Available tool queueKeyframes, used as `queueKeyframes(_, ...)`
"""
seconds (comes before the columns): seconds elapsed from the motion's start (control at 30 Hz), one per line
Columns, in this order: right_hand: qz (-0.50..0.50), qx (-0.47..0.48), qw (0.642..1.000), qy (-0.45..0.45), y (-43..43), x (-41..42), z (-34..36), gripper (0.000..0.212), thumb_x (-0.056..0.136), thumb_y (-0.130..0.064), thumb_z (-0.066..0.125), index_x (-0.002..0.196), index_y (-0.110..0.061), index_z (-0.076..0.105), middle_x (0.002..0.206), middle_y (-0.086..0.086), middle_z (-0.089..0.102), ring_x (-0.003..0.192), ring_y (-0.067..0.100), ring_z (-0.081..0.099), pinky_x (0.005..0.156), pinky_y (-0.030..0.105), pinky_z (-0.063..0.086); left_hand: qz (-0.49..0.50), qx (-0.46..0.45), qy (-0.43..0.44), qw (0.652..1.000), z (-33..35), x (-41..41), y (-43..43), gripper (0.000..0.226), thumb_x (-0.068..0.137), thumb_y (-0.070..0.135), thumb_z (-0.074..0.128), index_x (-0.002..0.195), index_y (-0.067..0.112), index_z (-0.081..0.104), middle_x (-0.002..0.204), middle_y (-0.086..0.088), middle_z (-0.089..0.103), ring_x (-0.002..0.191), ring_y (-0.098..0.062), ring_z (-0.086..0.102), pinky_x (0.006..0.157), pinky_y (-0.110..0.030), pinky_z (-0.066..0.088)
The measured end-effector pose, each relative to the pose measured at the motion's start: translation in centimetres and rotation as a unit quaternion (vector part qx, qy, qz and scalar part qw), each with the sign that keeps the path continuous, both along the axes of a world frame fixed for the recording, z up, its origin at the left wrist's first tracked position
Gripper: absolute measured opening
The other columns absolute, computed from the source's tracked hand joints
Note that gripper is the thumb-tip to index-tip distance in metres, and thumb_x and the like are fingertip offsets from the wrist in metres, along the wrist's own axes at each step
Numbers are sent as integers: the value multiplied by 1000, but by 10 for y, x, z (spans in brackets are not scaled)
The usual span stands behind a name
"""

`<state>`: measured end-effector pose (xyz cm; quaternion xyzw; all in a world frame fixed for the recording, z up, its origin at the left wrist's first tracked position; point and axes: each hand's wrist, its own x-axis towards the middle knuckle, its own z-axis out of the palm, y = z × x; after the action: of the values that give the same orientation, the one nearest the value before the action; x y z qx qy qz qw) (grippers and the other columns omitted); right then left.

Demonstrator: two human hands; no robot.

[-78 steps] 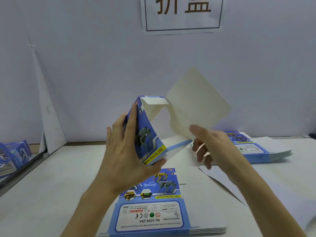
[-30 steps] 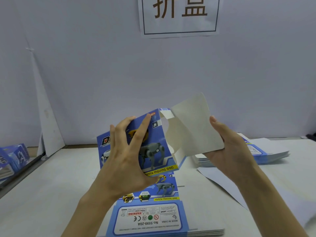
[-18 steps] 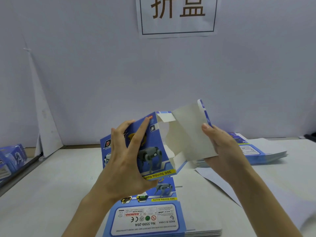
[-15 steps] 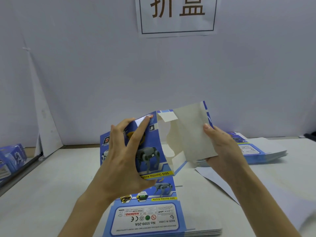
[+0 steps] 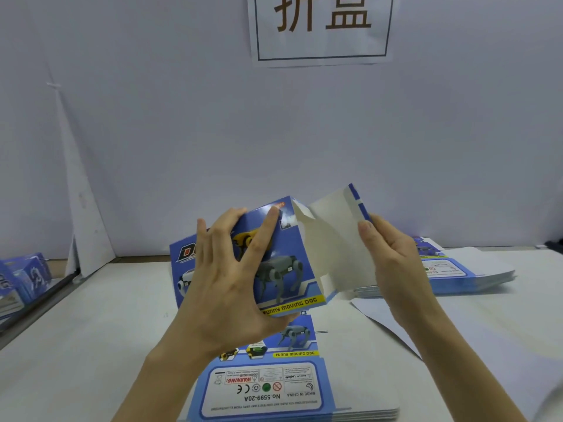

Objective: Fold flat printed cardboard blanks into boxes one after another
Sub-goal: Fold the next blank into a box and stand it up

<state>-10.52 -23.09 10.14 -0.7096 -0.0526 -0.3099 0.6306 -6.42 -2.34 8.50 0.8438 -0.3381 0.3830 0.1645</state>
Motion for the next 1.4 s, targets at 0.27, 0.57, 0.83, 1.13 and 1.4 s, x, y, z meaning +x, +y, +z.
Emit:
queueKeyframes(0.27, 135, -67, 987, -50, 35, -6, -6, 35, 101, -31, 35, 130, -51, 37, 117, -52, 47, 116, -24, 43, 85, -2, 37, 29, -5, -17, 999, 2, -10, -10, 109, 62, 80, 53, 148, 21, 22, 140, -24, 33, 138, -38, 30, 115, -59, 5)
queueKeyframes(0.57, 155, -44, 986, -35, 40, -9, -7, 41, 93, -45, 41, 130, -60, 37, 122, -38, 54, 114, -6, 57, 80, 15, 53, 39, -18, -25, 999, -1, -10, -14, 109, 61, 78, 53, 149, 22, 22, 139, -22, 31, 137, -36, 30, 116, -58, 7)
queueKeyframes(0.83, 137, -173, 975, -9, 39, -10, -9, 72, 82, -63, 49, 144, -58, 12, 150, -18, 33, 136, 9, 40, 99, 39, 50, 26, -15, -22, 999, 0, -9, -10, 109, 60, 73, 56, 149, 20, 23, 136, -22, 31, 133, -36, 32, 114, -57, 8)
queueKeyframes(1.13, 123, -200, 972, -21, 39, -12, -10, 80, 75, -66, 59, 140, -64, 13, 151, -20, 25, 137, 9, 36, 93, 36, 54, 27, -14, -36, 999, 3, -14, -11, 110, 57, 69, 57, 149, 16, 29, 134, -22, 31, 131, -37, 28, 113, -61, 10)
queueKeyframes(1.4, 53, -286, 956, -35, 38, -10, -11, 79, 79, -66, 48, 143, -61, 1, 155, -26, 14, 140, 3, 29, 101, 39, 48, 22, -6, -26, 999, 1, -13, -10, 109, 57, 68, 56, 148, 12, 33, 132, -23, 32, 129, -38, 29, 110, -67, 17)
